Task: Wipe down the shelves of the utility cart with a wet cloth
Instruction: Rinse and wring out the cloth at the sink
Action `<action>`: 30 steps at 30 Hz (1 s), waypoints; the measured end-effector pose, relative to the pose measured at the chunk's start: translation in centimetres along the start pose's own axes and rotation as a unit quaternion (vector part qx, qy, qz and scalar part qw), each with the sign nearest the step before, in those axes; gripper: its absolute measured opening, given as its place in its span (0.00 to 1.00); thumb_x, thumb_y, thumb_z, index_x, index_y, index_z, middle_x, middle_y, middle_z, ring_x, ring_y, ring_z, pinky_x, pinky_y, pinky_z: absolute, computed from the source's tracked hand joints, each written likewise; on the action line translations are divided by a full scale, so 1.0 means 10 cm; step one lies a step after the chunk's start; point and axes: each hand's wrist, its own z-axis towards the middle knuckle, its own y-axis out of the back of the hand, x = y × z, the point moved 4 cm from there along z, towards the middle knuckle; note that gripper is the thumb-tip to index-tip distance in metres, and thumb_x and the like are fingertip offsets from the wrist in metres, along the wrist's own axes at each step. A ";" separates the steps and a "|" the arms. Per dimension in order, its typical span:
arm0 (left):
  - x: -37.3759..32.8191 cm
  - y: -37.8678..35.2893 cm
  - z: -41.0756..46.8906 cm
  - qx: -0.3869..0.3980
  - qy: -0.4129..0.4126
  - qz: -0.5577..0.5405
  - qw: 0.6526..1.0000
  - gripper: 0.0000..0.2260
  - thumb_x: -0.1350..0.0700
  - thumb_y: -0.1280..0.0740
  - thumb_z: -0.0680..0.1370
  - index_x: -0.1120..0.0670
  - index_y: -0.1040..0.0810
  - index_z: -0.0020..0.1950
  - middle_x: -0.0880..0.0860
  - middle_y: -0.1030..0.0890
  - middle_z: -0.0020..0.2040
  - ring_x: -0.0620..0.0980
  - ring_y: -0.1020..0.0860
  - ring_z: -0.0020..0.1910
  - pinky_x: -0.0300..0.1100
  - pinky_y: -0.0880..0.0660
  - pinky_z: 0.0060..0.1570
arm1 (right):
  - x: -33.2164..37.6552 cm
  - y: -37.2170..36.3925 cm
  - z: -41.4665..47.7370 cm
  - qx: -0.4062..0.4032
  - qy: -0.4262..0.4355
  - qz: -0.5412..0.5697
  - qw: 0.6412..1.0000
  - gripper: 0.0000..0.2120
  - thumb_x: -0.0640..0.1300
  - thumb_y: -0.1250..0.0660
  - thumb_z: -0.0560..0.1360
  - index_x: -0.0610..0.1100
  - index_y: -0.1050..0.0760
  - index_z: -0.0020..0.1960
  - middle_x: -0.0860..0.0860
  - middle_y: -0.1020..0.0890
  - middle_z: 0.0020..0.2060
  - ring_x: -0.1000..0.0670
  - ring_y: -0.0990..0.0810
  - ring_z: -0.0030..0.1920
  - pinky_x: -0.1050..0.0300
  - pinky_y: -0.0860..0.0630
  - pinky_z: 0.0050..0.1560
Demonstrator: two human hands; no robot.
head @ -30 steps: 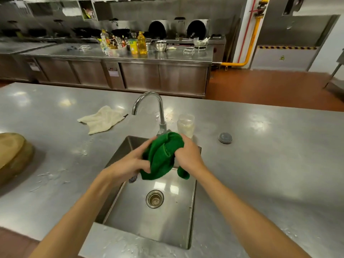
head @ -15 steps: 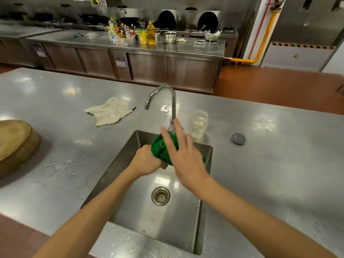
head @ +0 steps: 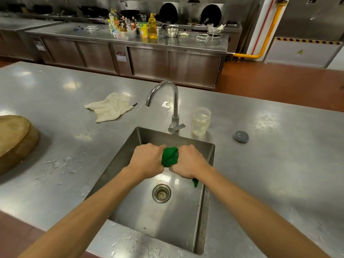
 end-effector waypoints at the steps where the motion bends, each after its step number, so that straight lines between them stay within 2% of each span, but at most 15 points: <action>1: -0.02 -0.02 -0.01 -0.004 -0.001 0.010 1.000 0.11 0.51 0.32 0.71 0.48 0.27 0.53 0.48 0.23 0.38 0.52 0.23 0.38 0.41 0.32 0.36 | -0.02 -0.03 0.01 0.016 -0.014 0.031 0.999 0.07 0.49 0.31 0.63 0.47 0.27 0.34 0.50 0.20 0.32 0.49 0.22 0.31 0.56 0.26 0.30; 4: 0.00 -0.12 -0.04 -0.038 0.050 -0.034 0.997 0.13 0.52 0.32 0.71 0.48 0.28 0.54 0.48 0.23 0.43 0.52 0.21 0.41 0.42 0.27 0.36 | 0.00 -0.03 0.03 -0.004 -0.010 0.006 1.000 0.07 0.51 0.32 0.65 0.49 0.27 0.37 0.51 0.20 0.34 0.49 0.21 0.34 0.56 0.24 0.32; 6: 0.09 -0.18 -0.08 -0.062 0.133 -0.135 0.980 0.20 0.52 0.27 0.69 0.46 0.28 0.59 0.48 0.25 0.52 0.52 0.21 0.44 0.45 0.23 0.40 | 0.03 -0.01 0.06 -0.050 0.000 -0.061 0.997 0.10 0.51 0.32 0.66 0.49 0.28 0.44 0.50 0.19 0.39 0.46 0.20 0.40 0.54 0.22 0.38; 7: 0.17 -0.22 -0.11 -0.060 0.195 -0.203 0.958 0.27 0.52 0.24 0.67 0.46 0.30 0.63 0.49 0.29 0.57 0.53 0.21 0.45 0.46 0.22 0.42 | 0.06 0.01 0.08 -0.076 0.005 -0.085 0.993 0.13 0.51 0.32 0.67 0.48 0.28 0.48 0.49 0.19 0.41 0.44 0.20 0.42 0.53 0.23 0.40; 8: 0.24 -0.28 -0.14 -0.050 0.260 -0.290 0.920 0.33 0.53 0.21 0.64 0.46 0.32 0.65 0.50 0.31 0.60 0.54 0.22 0.47 0.47 0.21 0.44 | 0.08 0.02 0.09 -0.101 0.012 -0.102 0.990 0.14 0.51 0.31 0.67 0.47 0.28 0.50 0.48 0.19 0.43 0.44 0.19 0.44 0.53 0.23 0.40; 10: 0.27 -0.37 -0.21 -0.022 0.359 -0.507 0.783 0.35 0.58 0.18 0.61 0.49 0.32 0.63 0.56 0.25 0.62 0.57 0.20 0.51 0.48 0.18 0.44 | 0.14 0.05 0.09 -0.131 0.032 -0.135 0.982 0.16 0.50 0.30 0.68 0.45 0.28 0.52 0.48 0.20 0.46 0.44 0.20 0.48 0.53 0.27 0.40; 13: 0.10 -0.39 -0.31 0.043 0.352 -0.766 0.537 0.18 0.72 0.27 0.70 0.59 0.22 0.58 0.65 0.19 0.61 0.60 0.18 0.56 0.52 0.20 0.57 | 0.21 0.03 0.08 -0.126 0.054 -0.177 0.974 0.19 0.49 0.29 0.69 0.43 0.28 0.56 0.47 0.21 0.51 0.45 0.26 0.57 0.54 0.32 0.41; 14: 0.07 -0.38 -0.33 0.059 0.332 -0.806 0.487 0.18 0.70 0.29 0.72 0.60 0.21 0.61 0.65 0.19 0.63 0.61 0.19 0.59 0.54 0.23 0.62 | 0.21 0.02 0.09 -0.124 0.055 -0.181 0.974 0.19 0.48 0.29 0.69 0.43 0.28 0.56 0.47 0.21 0.52 0.45 0.28 0.59 0.54 0.33 0.42; 16: 0.08 -0.36 -0.34 0.063 0.286 -0.856 0.426 0.20 0.60 0.28 0.74 0.59 0.22 0.65 0.64 0.21 0.65 0.63 0.22 0.64 0.59 0.29 0.69 | 0.21 0.01 0.08 -0.125 0.061 -0.177 0.974 0.19 0.47 0.29 0.70 0.42 0.29 0.58 0.46 0.22 0.54 0.44 0.29 0.60 0.54 0.33 0.42; 19: 0.08 -0.32 -0.26 0.021 0.300 -0.891 0.341 0.26 0.43 0.29 0.74 0.60 0.21 0.64 0.64 0.19 0.62 0.63 0.21 0.63 0.61 0.28 0.67 | 0.29 -0.04 0.01 -0.111 0.074 -0.154 0.979 0.20 0.45 0.29 0.70 0.41 0.30 0.60 0.44 0.26 0.56 0.41 0.25 0.55 0.52 0.30 0.43; 20: 0.06 -0.32 -0.23 0.001 0.316 -0.893 0.321 0.27 0.40 0.28 0.73 0.60 0.20 0.62 0.63 0.17 0.59 0.61 0.18 0.59 0.58 0.24 0.62 | 0.34 -0.07 -0.01 -0.105 0.079 -0.144 0.981 0.20 0.44 0.30 0.71 0.41 0.30 0.60 0.44 0.27 0.55 0.40 0.23 0.52 0.51 0.31 0.41; 21: 0.03 -0.31 -0.21 -0.019 0.334 -0.887 0.318 0.26 0.39 0.28 0.73 0.60 0.18 0.59 0.62 0.16 0.55 0.59 0.16 0.53 0.55 0.21 0.56 | 0.39 -0.09 -0.03 -0.102 0.085 -0.137 0.982 0.19 0.43 0.30 0.71 0.41 0.31 0.59 0.44 0.27 0.55 0.39 0.21 0.49 0.51 0.32 0.39; 24: -0.01 -0.34 -0.15 -0.050 0.346 -0.877 0.328 0.18 0.41 0.28 0.74 0.57 0.14 0.44 0.57 0.15 0.44 0.53 0.15 0.42 0.49 0.20 0.46 | 0.49 -0.10 -0.03 -0.102 0.097 -0.130 0.981 0.18 0.41 0.31 0.71 0.40 0.32 0.59 0.43 0.28 0.54 0.39 0.21 0.45 0.51 0.35 0.38; 27: 0.02 -0.36 -0.14 -0.025 0.359 -0.875 0.325 0.12 0.47 0.27 0.75 0.56 0.16 0.45 0.56 0.16 0.43 0.53 0.15 0.40 0.46 0.19 0.41 | 0.51 -0.12 -0.05 -0.112 0.115 -0.111 0.981 0.21 0.38 0.32 0.71 0.40 0.33 0.62 0.44 0.30 0.56 0.40 0.21 0.47 0.51 0.33 0.37; 30: 0.13 -0.34 -0.10 -0.035 0.363 -0.873 0.324 0.08 0.53 0.30 0.76 0.57 0.20 0.45 0.57 0.18 0.42 0.54 0.17 0.38 0.45 0.19 0.36 | 0.53 -0.17 -0.13 -0.169 0.179 -0.088 0.965 0.35 0.37 0.27 0.67 0.44 0.38 0.71 0.43 0.33 0.66 0.40 0.22 0.50 0.48 0.23 0.36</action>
